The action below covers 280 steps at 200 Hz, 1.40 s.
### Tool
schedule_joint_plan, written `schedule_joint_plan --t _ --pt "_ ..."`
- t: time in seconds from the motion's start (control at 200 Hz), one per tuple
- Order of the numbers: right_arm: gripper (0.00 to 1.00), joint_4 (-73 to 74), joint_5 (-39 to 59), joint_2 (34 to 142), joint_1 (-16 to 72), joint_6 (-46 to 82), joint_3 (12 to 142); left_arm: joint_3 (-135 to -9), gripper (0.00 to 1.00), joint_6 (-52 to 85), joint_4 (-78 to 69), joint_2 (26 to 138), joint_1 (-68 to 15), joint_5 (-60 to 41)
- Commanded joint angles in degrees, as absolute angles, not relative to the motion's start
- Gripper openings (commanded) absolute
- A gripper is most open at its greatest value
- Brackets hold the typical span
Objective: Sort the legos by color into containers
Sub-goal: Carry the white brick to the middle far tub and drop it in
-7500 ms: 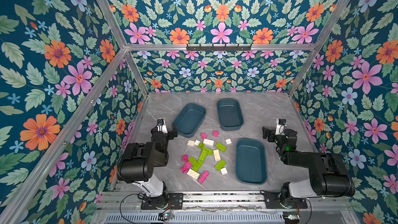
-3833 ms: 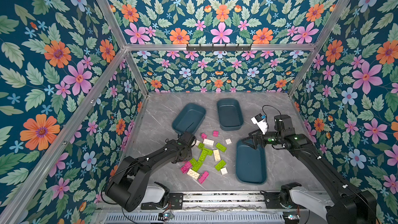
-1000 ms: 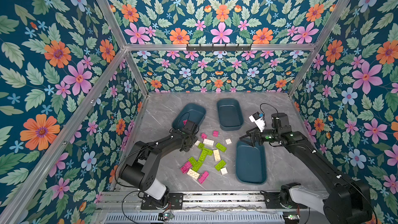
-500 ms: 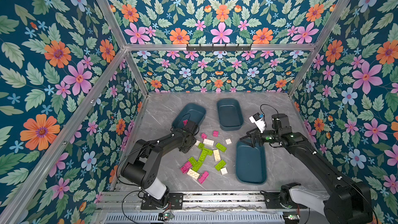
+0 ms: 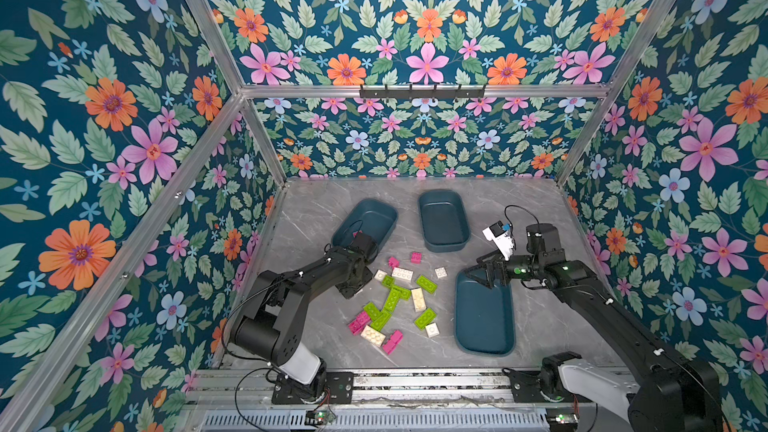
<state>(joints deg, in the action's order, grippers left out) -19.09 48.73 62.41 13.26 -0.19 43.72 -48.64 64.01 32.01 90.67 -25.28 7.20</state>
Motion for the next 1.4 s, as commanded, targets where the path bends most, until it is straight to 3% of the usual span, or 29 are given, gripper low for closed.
schedule_joint_plan --t 0.0,0.305,0.72,1.015,1.395 --pt "0.99 -18.5 48.2 61.9 13.3 0.0 43.5 -48.6 0.5 59.4 33.1 90.9 -24.5 8.2" --pt "0.99 -18.4 47.8 61.4 13.3 0.1 43.3 -48.4 0.29 57.3 34.7 88.3 -24.5 8.8" --pt "0.99 -15.1 48.5 62.1 13.3 2.2 44.0 -63.2 0.29 45.3 46.1 83.5 -24.0 14.2" --pt "0.99 -12.4 48.7 62.6 13.3 4.0 44.7 -79.5 0.28 30.3 43.7 95.6 -21.7 12.0" --pt "0.99 -13.1 47.2 62.1 13.3 3.4 44.4 -94.3 0.26 25.0 40.7 109.1 -21.4 5.9"
